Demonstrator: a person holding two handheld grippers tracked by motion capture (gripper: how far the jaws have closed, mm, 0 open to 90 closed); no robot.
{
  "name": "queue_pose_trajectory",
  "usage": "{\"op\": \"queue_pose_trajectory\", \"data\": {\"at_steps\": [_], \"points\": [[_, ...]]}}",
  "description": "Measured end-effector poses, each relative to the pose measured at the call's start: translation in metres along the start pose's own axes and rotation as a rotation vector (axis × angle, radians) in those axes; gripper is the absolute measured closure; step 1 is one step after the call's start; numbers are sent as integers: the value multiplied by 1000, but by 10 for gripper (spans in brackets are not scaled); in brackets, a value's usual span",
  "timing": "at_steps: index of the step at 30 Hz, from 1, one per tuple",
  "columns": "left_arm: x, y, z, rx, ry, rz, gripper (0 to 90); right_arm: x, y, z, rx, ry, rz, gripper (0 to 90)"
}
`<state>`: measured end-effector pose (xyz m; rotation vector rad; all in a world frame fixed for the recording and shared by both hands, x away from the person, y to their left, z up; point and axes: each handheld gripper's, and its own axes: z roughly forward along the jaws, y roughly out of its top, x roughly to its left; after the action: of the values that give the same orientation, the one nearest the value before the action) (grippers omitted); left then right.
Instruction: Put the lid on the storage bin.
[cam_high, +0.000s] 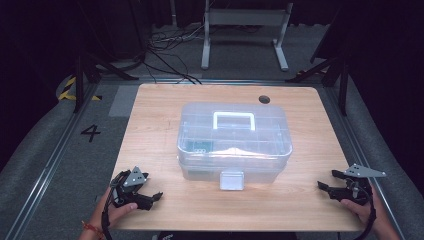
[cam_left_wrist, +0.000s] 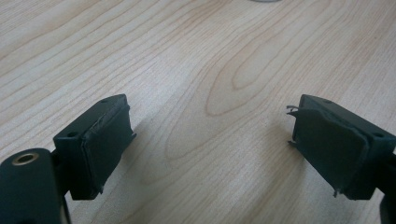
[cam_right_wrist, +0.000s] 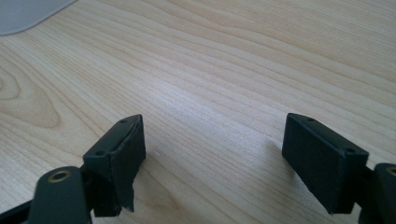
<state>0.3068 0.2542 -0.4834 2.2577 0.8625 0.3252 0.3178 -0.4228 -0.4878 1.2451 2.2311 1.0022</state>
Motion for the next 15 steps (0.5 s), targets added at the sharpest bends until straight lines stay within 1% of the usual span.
{"op": "queue_pose_trajectory", "data": {"at_steps": [4,5,9,10,15], "points": [[0,0,0,-1,1,-2,124,0,0,0,0,0,1,219],[-1,0,0,-1,-3,-10,124,0,0,0,0,0,1,219],[-1,0,0,-3,5,-7,123,1,0,0,0,-6,5,218],[-1,0,0,-3,2,-12,123,1,0,0,0,-7,6,218],[-1,0,0,-3,2,-12,123,1,0,0,0,-7,7,218]]}}
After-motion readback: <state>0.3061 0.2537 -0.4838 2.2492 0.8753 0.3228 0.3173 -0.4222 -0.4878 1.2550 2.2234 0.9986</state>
